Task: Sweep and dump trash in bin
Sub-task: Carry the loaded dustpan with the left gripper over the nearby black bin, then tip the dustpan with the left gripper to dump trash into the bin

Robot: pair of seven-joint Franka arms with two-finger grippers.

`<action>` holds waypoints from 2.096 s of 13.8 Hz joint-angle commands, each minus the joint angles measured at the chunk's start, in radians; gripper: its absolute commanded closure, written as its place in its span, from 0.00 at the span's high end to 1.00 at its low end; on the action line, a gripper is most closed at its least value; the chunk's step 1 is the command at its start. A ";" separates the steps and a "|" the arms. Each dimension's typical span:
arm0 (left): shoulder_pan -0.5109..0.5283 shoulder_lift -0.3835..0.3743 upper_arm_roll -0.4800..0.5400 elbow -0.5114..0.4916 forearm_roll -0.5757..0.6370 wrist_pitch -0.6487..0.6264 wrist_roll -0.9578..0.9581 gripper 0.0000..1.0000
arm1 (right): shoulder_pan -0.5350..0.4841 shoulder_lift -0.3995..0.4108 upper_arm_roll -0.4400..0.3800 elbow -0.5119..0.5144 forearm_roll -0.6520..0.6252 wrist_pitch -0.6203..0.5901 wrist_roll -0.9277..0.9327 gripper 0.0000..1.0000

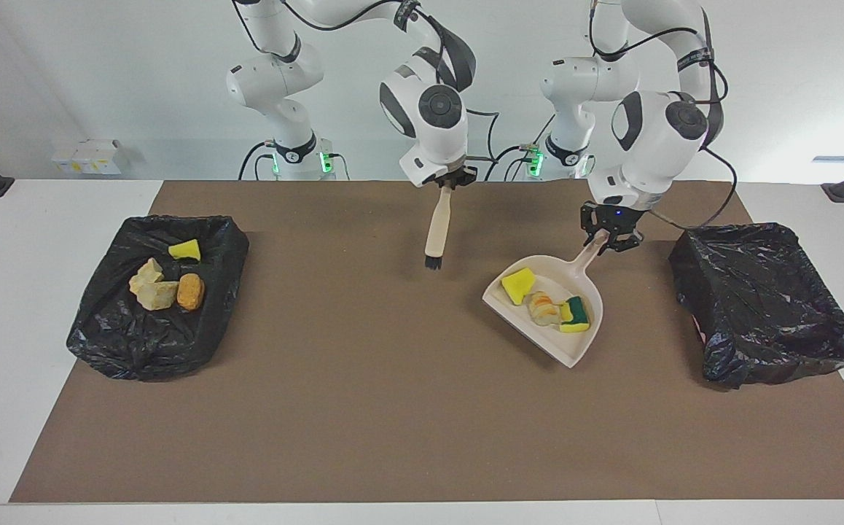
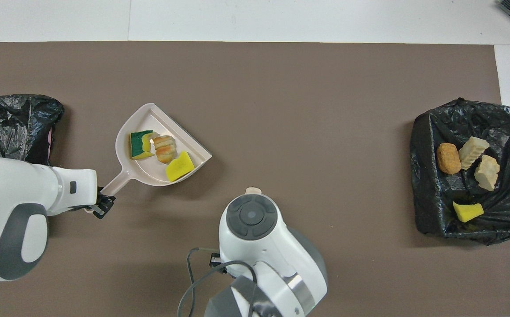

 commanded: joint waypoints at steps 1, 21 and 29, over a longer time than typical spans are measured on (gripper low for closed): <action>0.123 -0.037 -0.006 0.060 -0.013 -0.071 0.012 0.00 | 0.080 -0.013 0.006 -0.078 -0.056 0.061 0.007 0.00; 0.580 0.357 -0.003 0.687 0.736 -0.013 0.741 0.00 | 0.002 -0.047 -0.001 -0.005 -0.127 -0.028 -0.150 1.00; 0.442 0.325 -0.011 0.695 1.082 -0.172 0.744 0.00 | -0.210 -0.091 -0.004 0.165 -0.231 -0.210 -0.411 1.00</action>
